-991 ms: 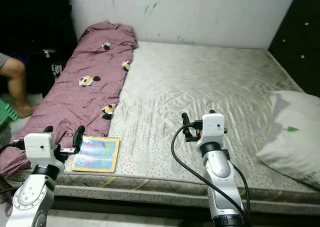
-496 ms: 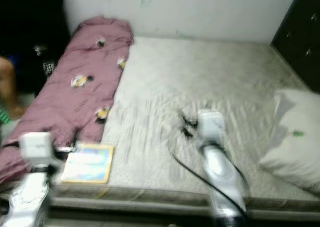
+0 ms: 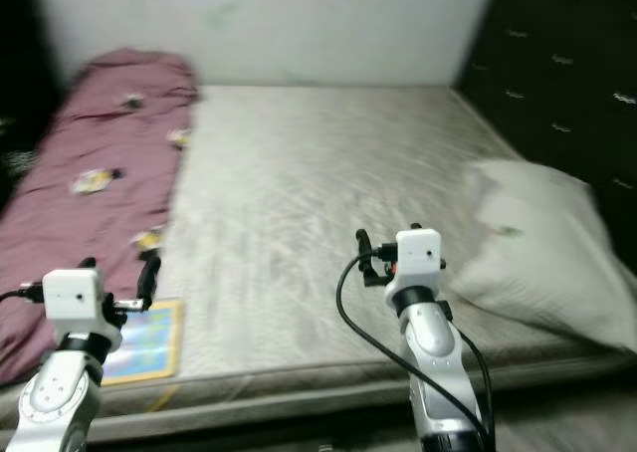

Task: Clean up the room

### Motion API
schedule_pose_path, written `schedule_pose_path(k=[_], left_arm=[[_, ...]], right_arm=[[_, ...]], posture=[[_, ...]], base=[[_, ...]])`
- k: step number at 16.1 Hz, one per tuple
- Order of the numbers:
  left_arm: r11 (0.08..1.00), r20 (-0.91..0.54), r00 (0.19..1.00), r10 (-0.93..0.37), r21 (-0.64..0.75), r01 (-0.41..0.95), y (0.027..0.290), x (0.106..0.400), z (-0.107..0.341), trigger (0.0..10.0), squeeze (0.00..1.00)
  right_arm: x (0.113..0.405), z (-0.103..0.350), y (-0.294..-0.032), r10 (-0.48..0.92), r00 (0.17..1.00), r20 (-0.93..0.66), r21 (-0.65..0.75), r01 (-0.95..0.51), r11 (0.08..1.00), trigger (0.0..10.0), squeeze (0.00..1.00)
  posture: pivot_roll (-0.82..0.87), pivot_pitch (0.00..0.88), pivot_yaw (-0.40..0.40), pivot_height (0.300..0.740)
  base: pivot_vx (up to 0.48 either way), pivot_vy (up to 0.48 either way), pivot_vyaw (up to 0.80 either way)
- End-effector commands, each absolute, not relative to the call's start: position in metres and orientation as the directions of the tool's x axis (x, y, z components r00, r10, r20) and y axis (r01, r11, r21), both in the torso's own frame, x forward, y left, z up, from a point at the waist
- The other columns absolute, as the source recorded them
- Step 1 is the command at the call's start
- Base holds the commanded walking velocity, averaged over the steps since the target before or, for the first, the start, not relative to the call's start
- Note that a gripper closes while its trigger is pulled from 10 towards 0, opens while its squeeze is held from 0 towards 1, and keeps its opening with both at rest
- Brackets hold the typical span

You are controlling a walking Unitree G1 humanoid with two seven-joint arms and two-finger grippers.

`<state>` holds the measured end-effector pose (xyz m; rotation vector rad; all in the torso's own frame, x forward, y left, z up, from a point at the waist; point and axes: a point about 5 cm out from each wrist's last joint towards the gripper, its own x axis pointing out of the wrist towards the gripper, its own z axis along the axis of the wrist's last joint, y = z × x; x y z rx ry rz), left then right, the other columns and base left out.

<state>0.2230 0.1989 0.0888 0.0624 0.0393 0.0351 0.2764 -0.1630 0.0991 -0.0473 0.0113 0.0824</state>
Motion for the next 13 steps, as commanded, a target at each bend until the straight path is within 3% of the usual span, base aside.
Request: schedule_pose_path(k=[1, 13], left_arm=[[0.998, -0.029, 0.999, 0.014, 0.062, -0.012, 0.1941, 0.2255, 0.0909, 10.0, 0.0], [0.998, -0.025, 1.0, 0.019, 0.052, -0.018, 0.1927, 0.2257, 0.0912, 10.0, 0.0]], right_arm=[[0.2793, 0.1043, -0.1651, 0.077, 0.997, 0.002, -0.049, -0.077, 0.996, 10.0, 0.0], [0.2799, 0.1049, -0.1621, 0.114, 0.994, -0.001, -0.074, -0.113, 0.991, 10.0, 0.0]], posture=[[-0.05, 0.0, -0.04, 0.74], [-0.05, 0.0, -0.046, 0.74]], base=[[0.0, -0.398, 0.0], [0.0, -0.4, 0.0]])
